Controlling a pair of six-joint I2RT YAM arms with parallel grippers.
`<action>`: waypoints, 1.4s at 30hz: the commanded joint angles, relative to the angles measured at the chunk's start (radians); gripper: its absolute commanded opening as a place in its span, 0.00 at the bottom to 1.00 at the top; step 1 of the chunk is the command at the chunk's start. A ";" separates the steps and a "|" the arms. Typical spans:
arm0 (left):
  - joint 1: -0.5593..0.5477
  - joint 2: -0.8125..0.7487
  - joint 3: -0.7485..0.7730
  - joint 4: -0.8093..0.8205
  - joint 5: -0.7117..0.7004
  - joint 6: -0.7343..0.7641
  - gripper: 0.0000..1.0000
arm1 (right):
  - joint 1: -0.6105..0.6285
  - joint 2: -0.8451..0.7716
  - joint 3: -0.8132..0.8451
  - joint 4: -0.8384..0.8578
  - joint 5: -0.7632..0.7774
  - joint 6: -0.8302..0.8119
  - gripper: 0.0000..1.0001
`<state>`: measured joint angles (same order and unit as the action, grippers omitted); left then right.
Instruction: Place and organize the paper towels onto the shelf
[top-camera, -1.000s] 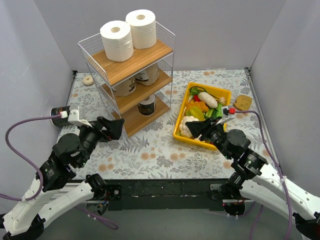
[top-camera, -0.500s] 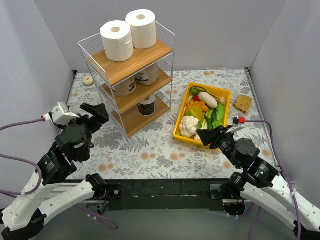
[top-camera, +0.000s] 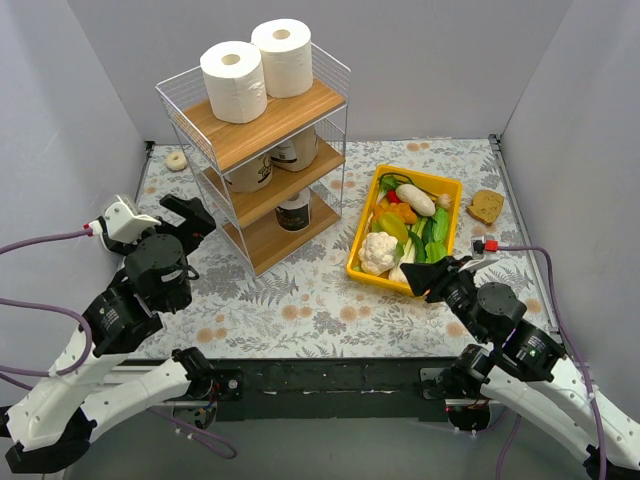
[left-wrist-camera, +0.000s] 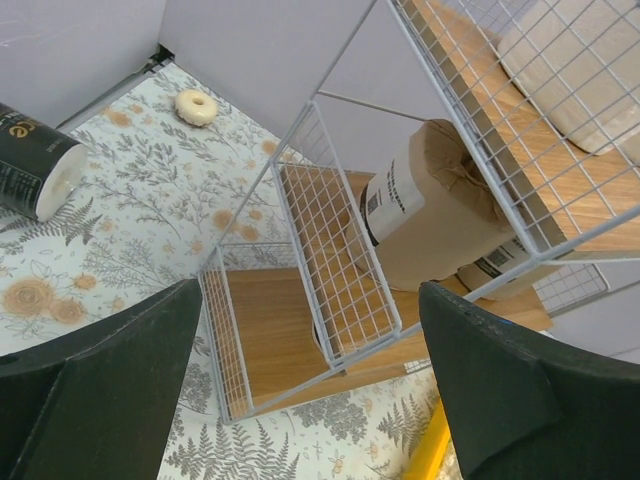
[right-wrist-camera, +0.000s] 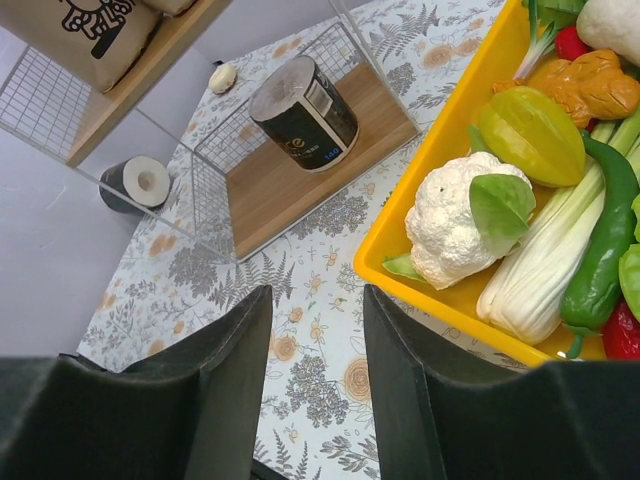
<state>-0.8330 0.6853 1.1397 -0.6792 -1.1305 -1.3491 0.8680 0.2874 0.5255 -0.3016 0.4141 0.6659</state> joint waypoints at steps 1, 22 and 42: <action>0.000 0.016 0.022 -0.046 -0.071 -0.030 0.91 | 0.003 -0.025 0.036 -0.008 0.034 -0.015 0.49; 0.429 0.163 -0.116 -0.054 0.136 -0.001 0.89 | 0.003 -0.039 0.060 -0.050 0.063 -0.049 0.48; 0.885 0.606 -0.339 0.444 0.133 0.275 0.93 | 0.003 -0.112 0.114 -0.120 -0.006 -0.103 0.48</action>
<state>0.0074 1.2438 0.8291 -0.3855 -0.9615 -1.2003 0.8680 0.2031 0.5716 -0.4206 0.4271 0.5980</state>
